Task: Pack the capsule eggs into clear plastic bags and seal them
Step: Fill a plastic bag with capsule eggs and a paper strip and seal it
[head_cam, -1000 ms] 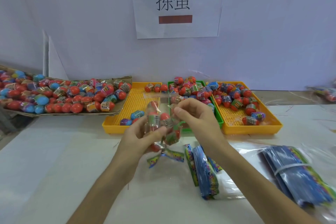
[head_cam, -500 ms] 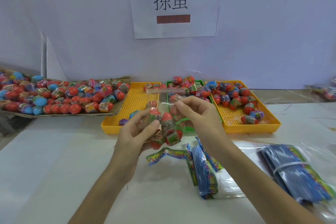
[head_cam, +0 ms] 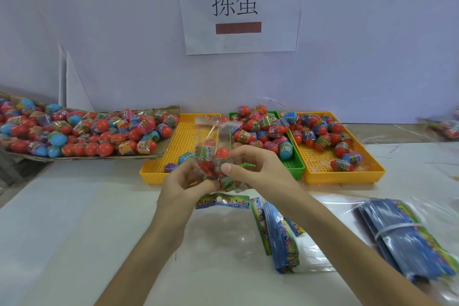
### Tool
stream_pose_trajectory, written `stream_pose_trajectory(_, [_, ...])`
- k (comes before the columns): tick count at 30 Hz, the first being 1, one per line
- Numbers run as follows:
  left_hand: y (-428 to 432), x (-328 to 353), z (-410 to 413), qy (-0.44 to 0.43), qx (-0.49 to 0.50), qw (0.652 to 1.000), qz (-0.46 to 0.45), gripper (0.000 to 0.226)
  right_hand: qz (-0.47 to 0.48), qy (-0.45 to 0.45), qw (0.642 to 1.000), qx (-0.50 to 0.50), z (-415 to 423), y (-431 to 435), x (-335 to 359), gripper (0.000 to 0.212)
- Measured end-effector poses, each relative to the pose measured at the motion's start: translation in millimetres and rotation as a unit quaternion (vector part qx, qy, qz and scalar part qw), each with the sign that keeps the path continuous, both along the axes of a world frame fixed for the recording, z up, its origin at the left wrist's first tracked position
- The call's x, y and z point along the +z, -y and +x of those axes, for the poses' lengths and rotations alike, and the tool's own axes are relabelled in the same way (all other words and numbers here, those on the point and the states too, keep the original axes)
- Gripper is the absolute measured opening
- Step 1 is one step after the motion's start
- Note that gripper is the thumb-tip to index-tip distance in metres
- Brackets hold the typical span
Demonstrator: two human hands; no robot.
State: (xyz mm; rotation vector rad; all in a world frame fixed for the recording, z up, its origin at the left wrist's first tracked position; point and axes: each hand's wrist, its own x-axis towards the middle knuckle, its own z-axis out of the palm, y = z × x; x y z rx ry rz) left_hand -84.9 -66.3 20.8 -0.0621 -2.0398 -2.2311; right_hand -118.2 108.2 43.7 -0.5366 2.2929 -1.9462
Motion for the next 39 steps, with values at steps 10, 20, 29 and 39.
stream_pose_trajectory(10, [0.7,5.9,2.5,-0.019,0.035,0.999,-0.018,0.028,-0.007,-0.052,0.999,-0.007,0.1,-0.8,-0.3,0.020])
stream_pose_trajectory(20, [-5.4,2.0,6.0,0.011,-0.085,0.992,-0.091,0.056,-0.055,-0.050,0.994,-0.077,-1.3,-4.2,0.4,0.013])
stream_pose_trajectory(29, [-0.9,7.9,2.6,-0.026,0.090,0.995,-0.034,0.028,-0.040,-0.031,0.997,-0.064,0.8,1.9,-0.4,0.020])
stream_pose_trajectory(39, [-4.8,4.0,4.7,-0.090,0.109,0.983,-0.115,0.025,-0.045,-0.078,0.990,-0.111,2.5,1.7,-1.1,0.012])
